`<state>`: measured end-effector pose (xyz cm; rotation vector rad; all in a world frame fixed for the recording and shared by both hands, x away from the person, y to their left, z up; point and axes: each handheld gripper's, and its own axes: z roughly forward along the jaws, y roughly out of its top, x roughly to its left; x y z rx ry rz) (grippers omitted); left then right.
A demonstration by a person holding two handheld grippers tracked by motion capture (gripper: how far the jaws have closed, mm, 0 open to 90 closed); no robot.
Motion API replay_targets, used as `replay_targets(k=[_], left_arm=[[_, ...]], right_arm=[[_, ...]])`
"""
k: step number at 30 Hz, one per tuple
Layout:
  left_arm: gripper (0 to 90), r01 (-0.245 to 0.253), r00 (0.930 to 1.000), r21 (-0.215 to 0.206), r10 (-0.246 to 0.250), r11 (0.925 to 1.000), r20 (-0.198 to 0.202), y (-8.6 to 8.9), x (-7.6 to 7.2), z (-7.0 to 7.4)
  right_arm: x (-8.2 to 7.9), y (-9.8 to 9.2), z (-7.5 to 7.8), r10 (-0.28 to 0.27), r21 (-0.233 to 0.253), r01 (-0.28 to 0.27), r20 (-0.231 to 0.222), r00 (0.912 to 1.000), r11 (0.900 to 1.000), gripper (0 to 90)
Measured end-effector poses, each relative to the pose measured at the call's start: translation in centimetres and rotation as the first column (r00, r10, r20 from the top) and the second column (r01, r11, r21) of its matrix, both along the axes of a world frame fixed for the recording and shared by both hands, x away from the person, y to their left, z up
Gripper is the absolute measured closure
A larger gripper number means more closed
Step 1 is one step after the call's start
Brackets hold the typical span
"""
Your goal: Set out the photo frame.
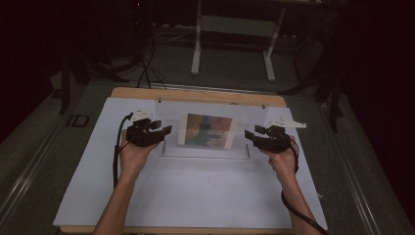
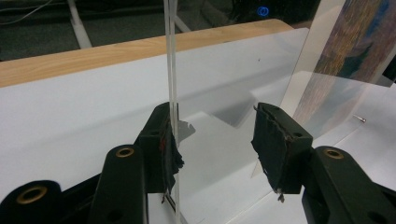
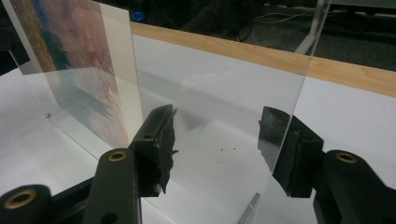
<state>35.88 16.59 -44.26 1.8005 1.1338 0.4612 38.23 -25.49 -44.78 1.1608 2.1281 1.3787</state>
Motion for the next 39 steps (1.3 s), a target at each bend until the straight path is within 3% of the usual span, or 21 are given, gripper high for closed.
replay_targets(k=[12,20,32,39], left_arm=[[50.5,0.009,1.0,-0.009,-0.009,0.9999,-0.001,0.1,-0.4,-0.2],[50.3,0.016,0.9987,-0.008,-0.016,0.9998,0.049,0.2,-0.9,-0.8],[45.7,-0.004,0.997,0.011,0.003,0.9999,0.077,0.2,-1.0,-0.9],[45.4,-0.024,0.9958,-0.016,0.025,0.9996,0.088,0.9,-1.4,-0.8]], right_arm=[[-0.2,-0.1,-0.1,0.015,0.0,-0.015,0.008,0.9999,1.0,44.9],[-0.7,-0.2,-0.5,0.015,0.002,-0.016,0.038,0.9992,1.0,44.7],[-0.6,-0.2,-0.4,0.025,-0.02,-0.024,0.046,0.9986,1.0,44.2],[-0.8,-0.1,-0.3,0.014,-0.04,-0.012,0.051,0.9986,0.999,42.9]])
